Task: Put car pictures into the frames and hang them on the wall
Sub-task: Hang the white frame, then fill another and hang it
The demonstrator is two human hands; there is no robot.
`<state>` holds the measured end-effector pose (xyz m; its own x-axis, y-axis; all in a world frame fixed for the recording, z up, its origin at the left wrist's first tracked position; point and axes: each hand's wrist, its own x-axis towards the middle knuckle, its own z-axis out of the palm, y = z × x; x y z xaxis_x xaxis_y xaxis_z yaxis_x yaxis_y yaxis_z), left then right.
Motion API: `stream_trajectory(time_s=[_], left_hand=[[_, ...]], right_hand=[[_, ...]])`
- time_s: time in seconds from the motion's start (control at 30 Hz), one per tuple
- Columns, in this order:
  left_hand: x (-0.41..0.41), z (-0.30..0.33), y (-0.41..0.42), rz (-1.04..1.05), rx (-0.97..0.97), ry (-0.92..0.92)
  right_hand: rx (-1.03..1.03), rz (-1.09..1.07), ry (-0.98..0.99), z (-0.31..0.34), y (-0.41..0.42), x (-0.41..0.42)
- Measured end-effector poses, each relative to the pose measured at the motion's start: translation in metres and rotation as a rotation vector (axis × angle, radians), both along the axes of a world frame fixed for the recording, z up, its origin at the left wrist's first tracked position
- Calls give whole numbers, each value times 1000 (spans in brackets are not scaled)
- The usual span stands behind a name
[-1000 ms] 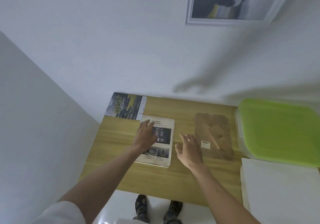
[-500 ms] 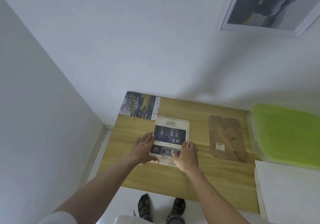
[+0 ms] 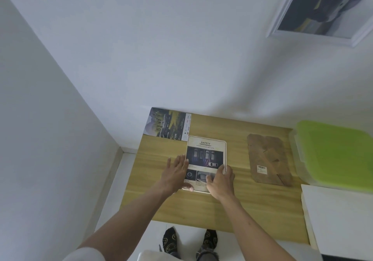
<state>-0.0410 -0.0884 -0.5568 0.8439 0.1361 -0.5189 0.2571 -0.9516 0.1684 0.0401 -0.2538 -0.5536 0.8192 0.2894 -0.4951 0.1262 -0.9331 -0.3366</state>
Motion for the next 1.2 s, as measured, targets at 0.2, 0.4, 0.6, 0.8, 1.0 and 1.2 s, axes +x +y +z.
stream_trajectory(time_s=[0.2, 0.4, 0.6, 0.8, 1.0, 1.2], left_hand=[[-4, -4, 3, 21, -32, -51], [-10, -13, -3, 191, -172, -139], [-12, -8, -22, 379, -323, -281], [-17, 15, -32, 599, -594, -444], [-10, 27, -37, 1080, -986, -512], [-7, 26, -27, 1347, -1331, -416]], right_hand=[[0, 18, 22, -3, 7, -1], [18, 34, 62, -1, 2, 0], [45, 18, 52, -2, -2, 0], [63, 21, 61, 2, -3, -2], [140, -19, 85, 7, -7, 0], [354, -282, 56, 16, -18, 8]])
